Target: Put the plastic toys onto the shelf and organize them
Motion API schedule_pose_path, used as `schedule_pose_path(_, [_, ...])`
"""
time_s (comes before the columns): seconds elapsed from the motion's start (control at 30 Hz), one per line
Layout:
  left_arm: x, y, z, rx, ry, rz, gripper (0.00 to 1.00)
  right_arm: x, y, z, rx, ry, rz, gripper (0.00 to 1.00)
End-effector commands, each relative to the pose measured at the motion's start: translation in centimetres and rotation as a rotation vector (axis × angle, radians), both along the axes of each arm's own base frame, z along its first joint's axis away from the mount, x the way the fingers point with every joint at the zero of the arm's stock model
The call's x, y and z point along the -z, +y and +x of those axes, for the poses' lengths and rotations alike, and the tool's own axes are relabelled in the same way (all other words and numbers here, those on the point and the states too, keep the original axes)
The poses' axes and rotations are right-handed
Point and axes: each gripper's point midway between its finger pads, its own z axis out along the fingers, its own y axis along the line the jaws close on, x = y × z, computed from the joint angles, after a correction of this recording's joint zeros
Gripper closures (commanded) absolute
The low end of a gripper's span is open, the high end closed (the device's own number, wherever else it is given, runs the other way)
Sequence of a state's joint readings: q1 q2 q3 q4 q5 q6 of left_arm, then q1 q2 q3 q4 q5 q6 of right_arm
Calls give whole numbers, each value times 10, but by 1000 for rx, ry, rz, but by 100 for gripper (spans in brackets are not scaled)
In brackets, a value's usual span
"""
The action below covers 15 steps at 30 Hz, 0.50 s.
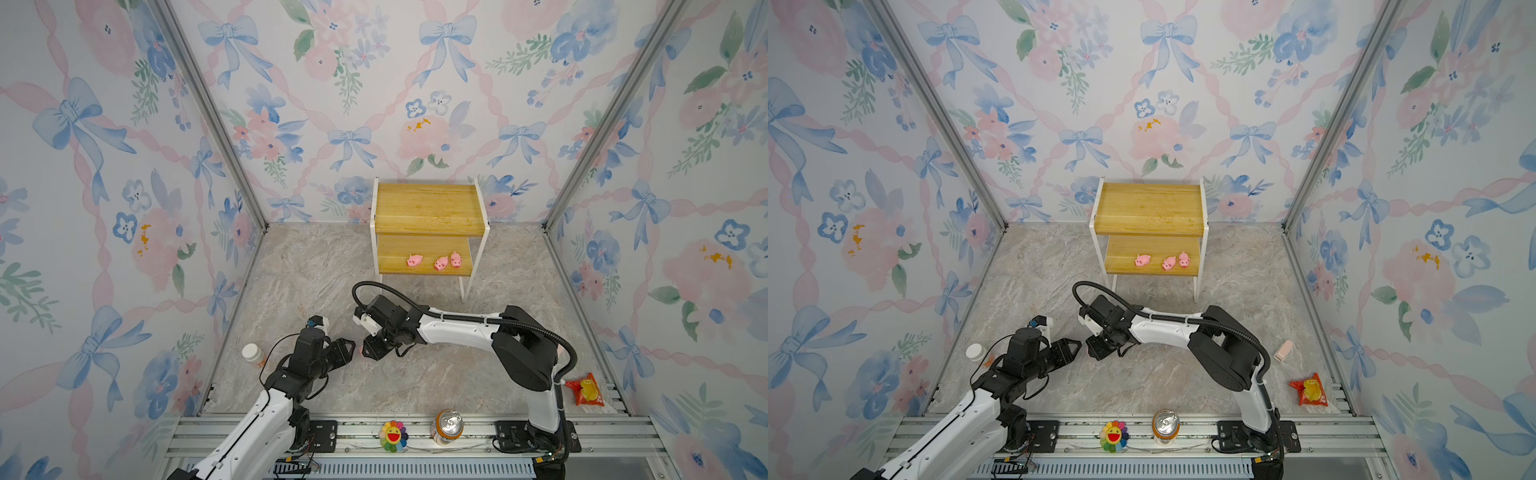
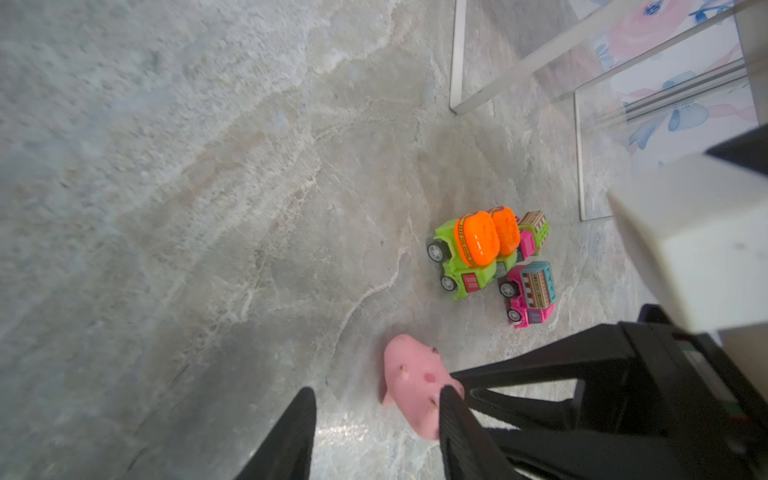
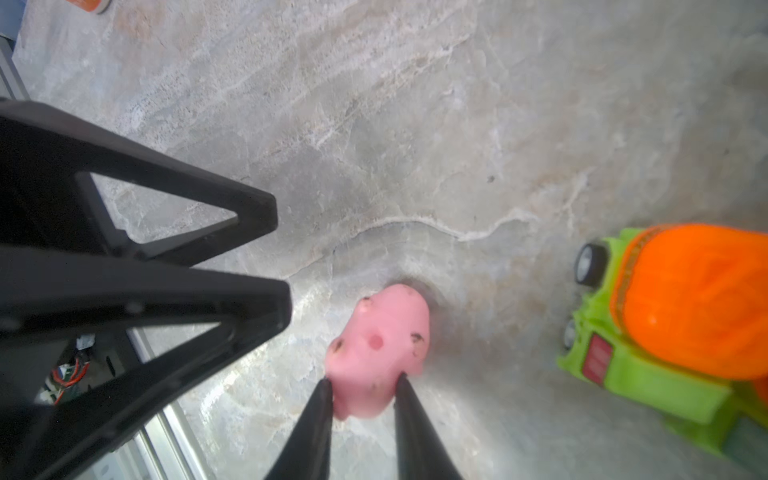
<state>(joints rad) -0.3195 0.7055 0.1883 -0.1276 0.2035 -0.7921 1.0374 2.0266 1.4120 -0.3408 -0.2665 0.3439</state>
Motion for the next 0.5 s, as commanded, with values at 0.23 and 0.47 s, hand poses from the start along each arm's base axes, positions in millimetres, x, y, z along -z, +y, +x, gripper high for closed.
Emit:
schedule_pose_path(0.23, [5, 1, -1, 11, 2, 3, 51, 7, -2, 29, 47, 21, -48, 69])
schedule_pose_path(0.47, [10, 5, -1, -5, 9, 8, 51, 10, 0, 38, 65, 30, -44, 70])
